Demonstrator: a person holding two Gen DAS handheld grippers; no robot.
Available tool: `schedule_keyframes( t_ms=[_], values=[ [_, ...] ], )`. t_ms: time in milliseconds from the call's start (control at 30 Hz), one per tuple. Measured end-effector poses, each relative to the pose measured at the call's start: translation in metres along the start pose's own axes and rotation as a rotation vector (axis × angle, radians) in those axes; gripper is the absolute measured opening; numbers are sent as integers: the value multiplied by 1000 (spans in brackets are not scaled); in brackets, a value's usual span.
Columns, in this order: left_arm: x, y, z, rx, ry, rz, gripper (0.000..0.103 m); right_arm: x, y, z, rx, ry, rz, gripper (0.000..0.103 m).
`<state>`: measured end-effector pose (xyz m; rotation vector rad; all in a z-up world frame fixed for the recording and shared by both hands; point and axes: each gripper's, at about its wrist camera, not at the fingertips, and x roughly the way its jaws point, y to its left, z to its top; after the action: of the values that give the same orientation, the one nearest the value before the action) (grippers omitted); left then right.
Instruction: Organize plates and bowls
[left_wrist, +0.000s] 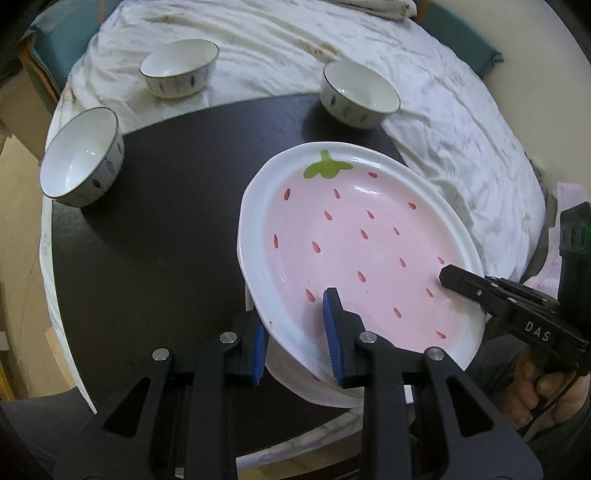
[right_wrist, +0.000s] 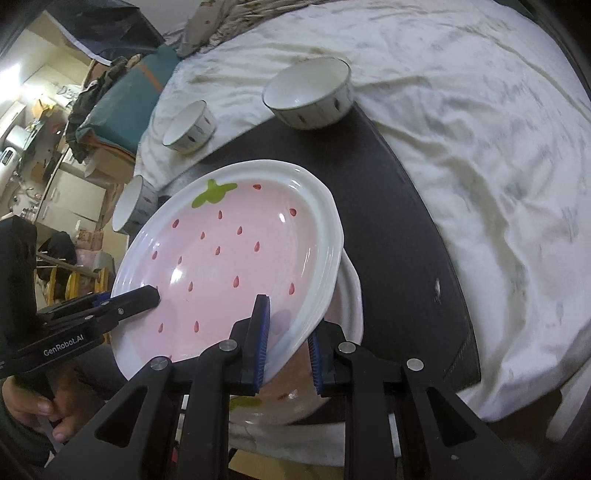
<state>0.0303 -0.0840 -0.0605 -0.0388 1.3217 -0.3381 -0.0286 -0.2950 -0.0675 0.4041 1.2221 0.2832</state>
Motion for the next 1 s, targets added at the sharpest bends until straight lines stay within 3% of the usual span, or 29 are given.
schedule_keyframes(
  t_ms=[733,1000],
  values=[
    [22,8,-8,20,93,29,24,19,-13,-19,75,117,47,20],
    [35,8,-14,62,131,125,24,27,-10,-27,59,146,9,20]
  ],
)
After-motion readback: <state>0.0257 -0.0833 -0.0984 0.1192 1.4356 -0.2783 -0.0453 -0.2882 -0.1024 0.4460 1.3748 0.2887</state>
